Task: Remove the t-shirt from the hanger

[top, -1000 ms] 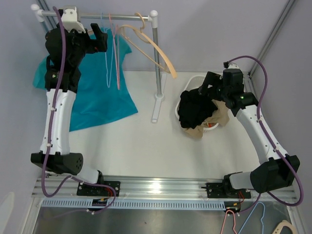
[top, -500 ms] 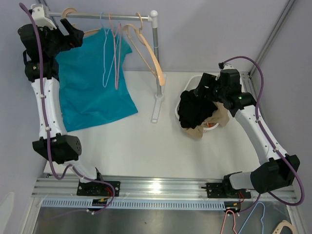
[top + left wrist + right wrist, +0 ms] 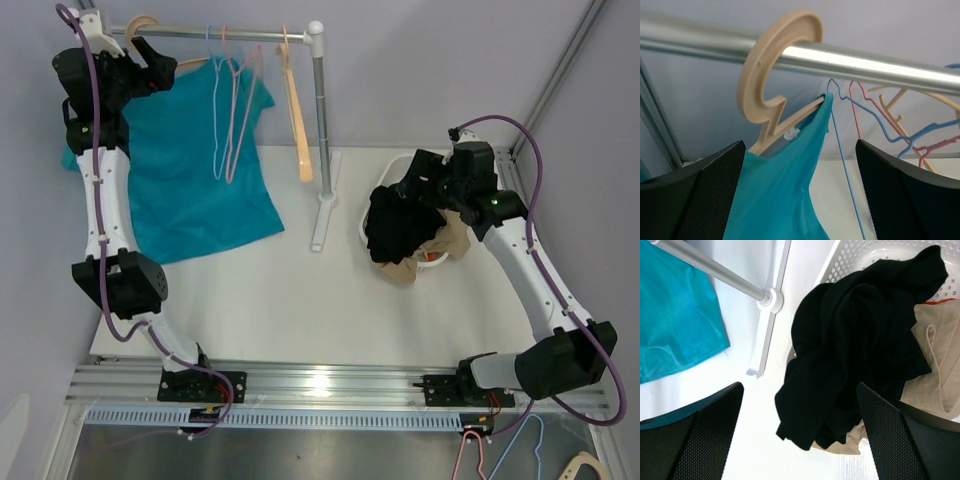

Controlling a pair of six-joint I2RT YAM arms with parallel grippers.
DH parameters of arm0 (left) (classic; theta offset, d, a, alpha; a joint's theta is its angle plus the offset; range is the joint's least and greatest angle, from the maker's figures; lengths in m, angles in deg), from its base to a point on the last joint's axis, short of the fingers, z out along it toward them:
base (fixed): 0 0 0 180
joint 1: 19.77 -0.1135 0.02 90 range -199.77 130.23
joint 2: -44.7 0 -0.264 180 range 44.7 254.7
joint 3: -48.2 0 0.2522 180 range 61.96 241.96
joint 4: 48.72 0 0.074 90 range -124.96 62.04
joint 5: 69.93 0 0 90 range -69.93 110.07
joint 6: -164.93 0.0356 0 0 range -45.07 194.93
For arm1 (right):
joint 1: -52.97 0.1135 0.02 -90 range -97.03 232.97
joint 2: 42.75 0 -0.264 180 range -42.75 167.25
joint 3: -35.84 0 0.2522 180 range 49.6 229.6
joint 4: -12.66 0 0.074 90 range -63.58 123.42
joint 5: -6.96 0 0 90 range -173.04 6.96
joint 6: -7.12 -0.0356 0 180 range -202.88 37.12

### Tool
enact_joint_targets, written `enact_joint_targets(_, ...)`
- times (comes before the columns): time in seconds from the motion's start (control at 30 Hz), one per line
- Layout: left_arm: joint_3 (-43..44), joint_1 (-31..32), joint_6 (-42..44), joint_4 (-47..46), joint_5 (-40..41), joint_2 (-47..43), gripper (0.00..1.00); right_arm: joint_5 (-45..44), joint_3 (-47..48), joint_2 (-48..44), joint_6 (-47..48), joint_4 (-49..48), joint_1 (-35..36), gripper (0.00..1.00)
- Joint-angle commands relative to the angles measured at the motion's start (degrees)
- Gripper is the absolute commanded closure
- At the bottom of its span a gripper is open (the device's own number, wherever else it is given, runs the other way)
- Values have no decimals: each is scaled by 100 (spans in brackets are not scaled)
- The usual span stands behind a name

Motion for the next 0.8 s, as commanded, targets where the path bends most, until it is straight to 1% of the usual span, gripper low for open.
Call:
enact_joint_targets(0.0,297,-27,-65,-691,-146,143,5,89,312,-259,-2,49,12,1)
enact_joint_targets(0.13,675,-27,-144,-753,-225,477,8,106,286,-268,-37,41,20,1)
enact_joint_targets(0.17,710,-27,-171,-762,-286,530,16,124,277,-251,-54,32,29,1)
enact_joint_targets(0.23,929,-27,-188,-744,-400,749,23,124,268,-224,-81,-3,29,1)
enact_joint_targets(0.27,1018,-35,-215,-640,-427,837,28,141,260,-189,-98,-12,29,1)
enact_joint_targets(0.33,1211,-27,-189,-560,-410,1022,29,229,268,-163,-116,-56,20,1)
enact_joint_targets(0.37,1247,-27,-188,-568,-410,1066,34,247,277,-145,-133,-56,38,0)
enact_joint_targets(0.43,1264,-35,-197,-621,-523,1163,48,229,277,-145,-142,-65,46,0)
enact_joint_targets(0.47,1291,-27,-267,-612,-593,1207,71,229,277,-145,-142,-65,47,1)
enact_joint_targets(0.5,1282,-27,-311,-638,-612,1225,86,229,295,-154,-142,-65,47,1)
enact_joint_targets(0.53,1291,-27,-346,-647,-620,1233,96,229,286,-136,-142,-74,47,0)
enact_joint_targets(0.57,1291,-27,-408,-656,-620,1216,99,238,286,-145,-151,-74,47,1)
enact_joint_targets(0.77,1326,0,-522,-718,-603,901,99,282,277,-127,-151,-74,82,1)
